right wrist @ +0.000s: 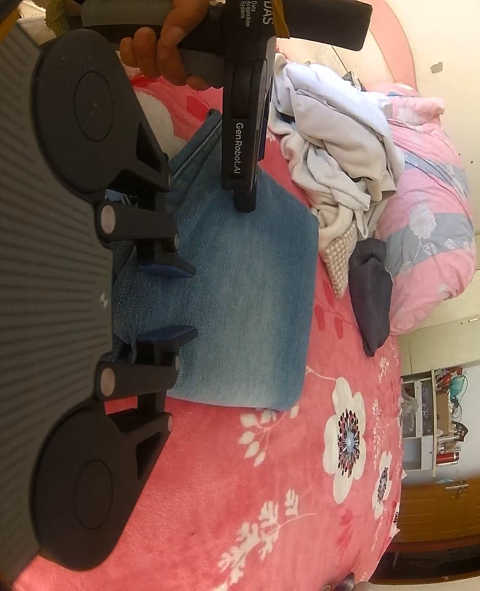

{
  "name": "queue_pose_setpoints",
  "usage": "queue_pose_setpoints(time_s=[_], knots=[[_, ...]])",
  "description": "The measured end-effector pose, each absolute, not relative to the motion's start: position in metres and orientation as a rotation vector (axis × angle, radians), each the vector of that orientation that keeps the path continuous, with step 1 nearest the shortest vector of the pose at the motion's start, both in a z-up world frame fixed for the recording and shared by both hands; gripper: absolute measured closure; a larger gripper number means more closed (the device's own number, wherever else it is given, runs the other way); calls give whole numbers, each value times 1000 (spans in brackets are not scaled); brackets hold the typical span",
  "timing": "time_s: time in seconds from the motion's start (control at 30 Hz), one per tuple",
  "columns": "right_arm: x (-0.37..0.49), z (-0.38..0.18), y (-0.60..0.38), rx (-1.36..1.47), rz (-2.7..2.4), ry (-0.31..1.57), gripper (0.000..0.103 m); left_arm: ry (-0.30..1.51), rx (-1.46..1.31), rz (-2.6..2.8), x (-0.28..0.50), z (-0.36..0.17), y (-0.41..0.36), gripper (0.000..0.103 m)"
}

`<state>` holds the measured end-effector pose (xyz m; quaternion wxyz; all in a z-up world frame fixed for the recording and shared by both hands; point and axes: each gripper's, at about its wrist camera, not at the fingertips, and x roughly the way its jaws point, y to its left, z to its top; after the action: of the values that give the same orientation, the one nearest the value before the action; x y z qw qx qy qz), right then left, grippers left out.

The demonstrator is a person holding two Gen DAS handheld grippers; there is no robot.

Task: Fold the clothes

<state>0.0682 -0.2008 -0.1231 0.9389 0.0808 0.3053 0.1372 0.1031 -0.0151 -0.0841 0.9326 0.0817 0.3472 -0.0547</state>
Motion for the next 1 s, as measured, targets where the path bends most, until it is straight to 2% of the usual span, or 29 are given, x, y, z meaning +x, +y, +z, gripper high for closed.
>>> queue_pose_setpoints(time_s=[1.0], knots=[[69, -128, -203, 183, 284, 608, 75, 703, 197, -92, 102, -85, -20, 31]])
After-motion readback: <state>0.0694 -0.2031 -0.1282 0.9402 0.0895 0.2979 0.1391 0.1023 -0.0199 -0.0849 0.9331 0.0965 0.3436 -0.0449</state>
